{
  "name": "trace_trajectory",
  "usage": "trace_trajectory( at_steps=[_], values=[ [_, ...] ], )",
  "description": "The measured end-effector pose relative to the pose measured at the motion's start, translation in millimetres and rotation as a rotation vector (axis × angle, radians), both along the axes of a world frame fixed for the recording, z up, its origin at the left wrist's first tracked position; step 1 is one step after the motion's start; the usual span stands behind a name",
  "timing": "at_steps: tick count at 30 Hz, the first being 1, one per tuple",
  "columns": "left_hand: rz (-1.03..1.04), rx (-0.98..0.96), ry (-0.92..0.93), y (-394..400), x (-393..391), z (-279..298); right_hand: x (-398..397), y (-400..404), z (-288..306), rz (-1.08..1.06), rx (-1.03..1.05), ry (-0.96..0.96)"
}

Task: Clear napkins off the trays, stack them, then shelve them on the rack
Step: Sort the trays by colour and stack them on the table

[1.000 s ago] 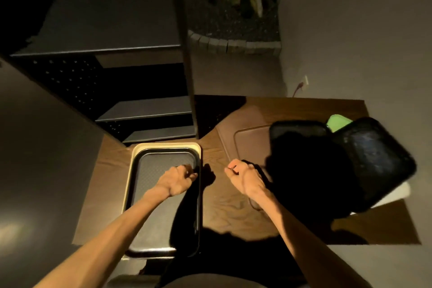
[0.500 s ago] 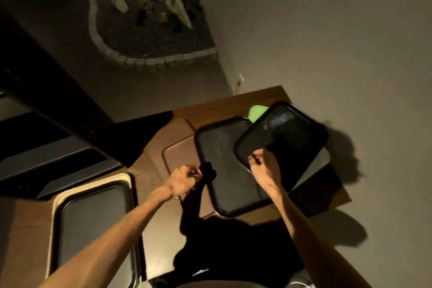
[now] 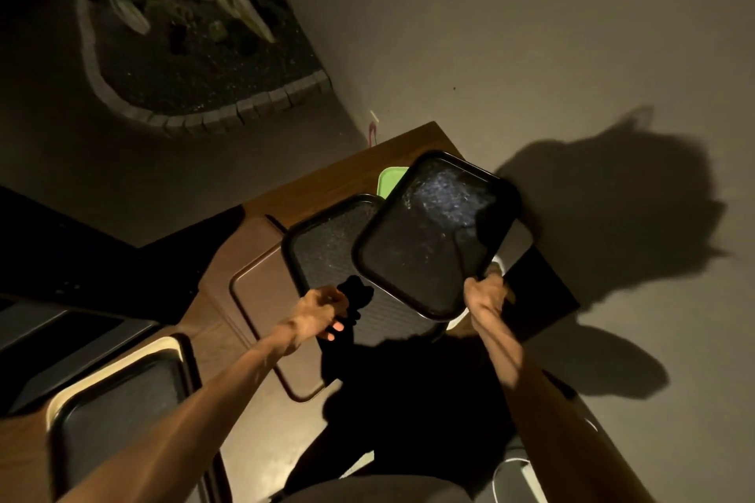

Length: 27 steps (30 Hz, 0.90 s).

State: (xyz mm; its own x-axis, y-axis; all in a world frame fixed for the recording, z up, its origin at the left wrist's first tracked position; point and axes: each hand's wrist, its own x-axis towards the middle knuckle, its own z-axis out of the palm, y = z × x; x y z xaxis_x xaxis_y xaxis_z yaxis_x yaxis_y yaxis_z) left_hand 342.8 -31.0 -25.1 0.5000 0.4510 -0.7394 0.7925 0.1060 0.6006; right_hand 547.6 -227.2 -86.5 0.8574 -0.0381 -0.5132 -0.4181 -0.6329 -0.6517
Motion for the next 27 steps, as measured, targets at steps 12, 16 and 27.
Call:
trace_trajectory(
  at_steps=[12,16,27],
  values=[
    [0.46,-0.284,-0.221,21.5,-23.6,-3.0,5.5,-0.8,-8.5,0.205,0.366,-0.003],
    [0.442,-0.251,-0.179,10.7,-32.4,-14.8,4.9,20.3,-7.8,0.406,0.337,-0.005],
    [-0.172,0.418,0.293,-6.6,-55.5,-75.6,-10.6,45.6,-16.3,0.486,0.183,-0.193]
  ],
)
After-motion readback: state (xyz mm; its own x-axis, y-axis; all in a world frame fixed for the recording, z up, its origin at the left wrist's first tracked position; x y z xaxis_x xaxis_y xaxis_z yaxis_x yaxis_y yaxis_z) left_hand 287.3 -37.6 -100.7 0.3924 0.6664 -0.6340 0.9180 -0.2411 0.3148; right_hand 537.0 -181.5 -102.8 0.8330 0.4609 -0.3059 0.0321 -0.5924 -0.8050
